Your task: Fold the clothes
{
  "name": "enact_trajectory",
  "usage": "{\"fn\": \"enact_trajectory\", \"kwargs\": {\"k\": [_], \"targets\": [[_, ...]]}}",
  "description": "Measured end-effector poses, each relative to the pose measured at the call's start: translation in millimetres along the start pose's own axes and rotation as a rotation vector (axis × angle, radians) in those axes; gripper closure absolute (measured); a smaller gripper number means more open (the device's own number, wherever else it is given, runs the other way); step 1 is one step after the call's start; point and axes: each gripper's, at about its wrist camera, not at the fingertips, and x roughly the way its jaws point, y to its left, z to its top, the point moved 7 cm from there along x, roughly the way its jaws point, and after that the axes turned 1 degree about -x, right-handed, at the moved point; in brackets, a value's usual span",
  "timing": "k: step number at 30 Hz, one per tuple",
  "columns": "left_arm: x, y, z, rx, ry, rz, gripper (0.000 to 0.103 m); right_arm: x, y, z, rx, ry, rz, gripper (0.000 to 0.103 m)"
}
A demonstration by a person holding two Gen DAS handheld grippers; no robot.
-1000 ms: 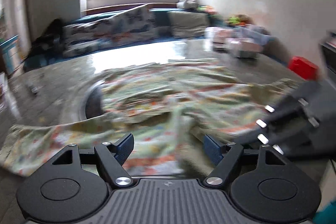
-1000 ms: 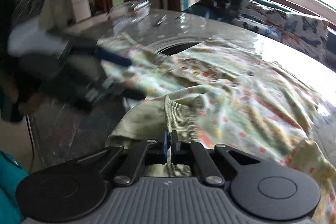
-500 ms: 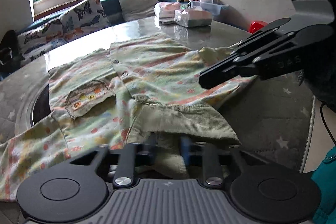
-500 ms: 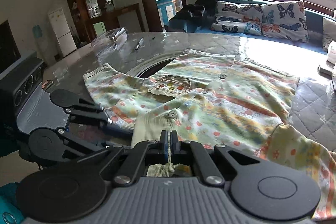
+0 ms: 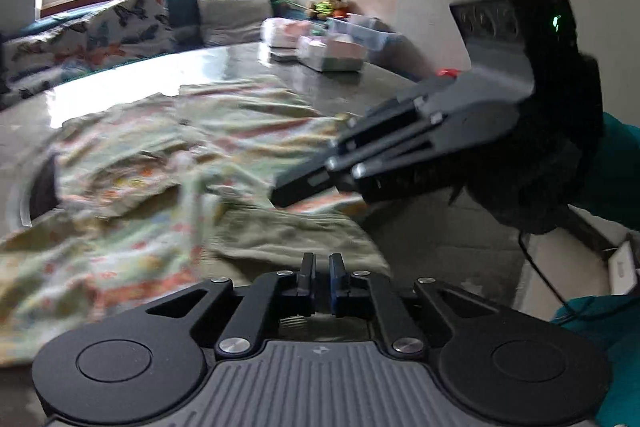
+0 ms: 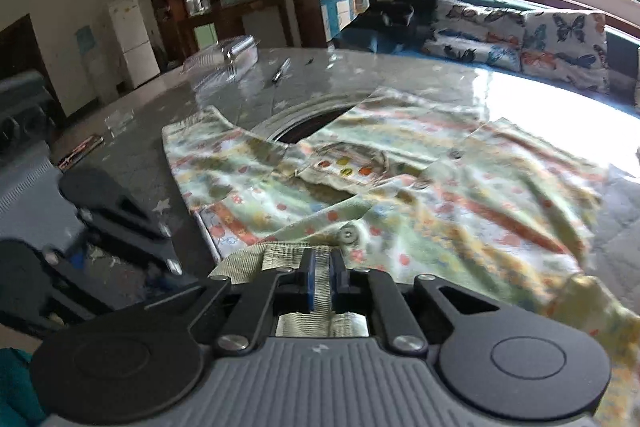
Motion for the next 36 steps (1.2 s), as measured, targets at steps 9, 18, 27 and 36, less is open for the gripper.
{"fn": "enact_trajectory", "kwargs": {"k": [9, 18, 27, 36], "targets": [[-6.9, 38.7, 19.8, -0.14, -0.085, 0.136, 0.069, 3.9, 3.8, -10.6, -0.015, 0.02, -0.016, 0.089], [34.0, 58.9, 15.1, -0.243, -0.048, 0.173, 0.069, 3.6, -8.7, -16.9, 0.022, 0.035, -0.042, 0.082], [-25.9, 96.8, 8.6, -0.318, -0.165, 0.399, 0.01, 4.6, -8.2, -15.0, 0.028, 0.029, -0.042, 0.068], [-99.1, 195.0, -28.9, -0.559, -0.226, 0.91, 0.009, 5.2, -5.8, -13.7, 0.021, 0.026, -0.037, 0.067]]}}
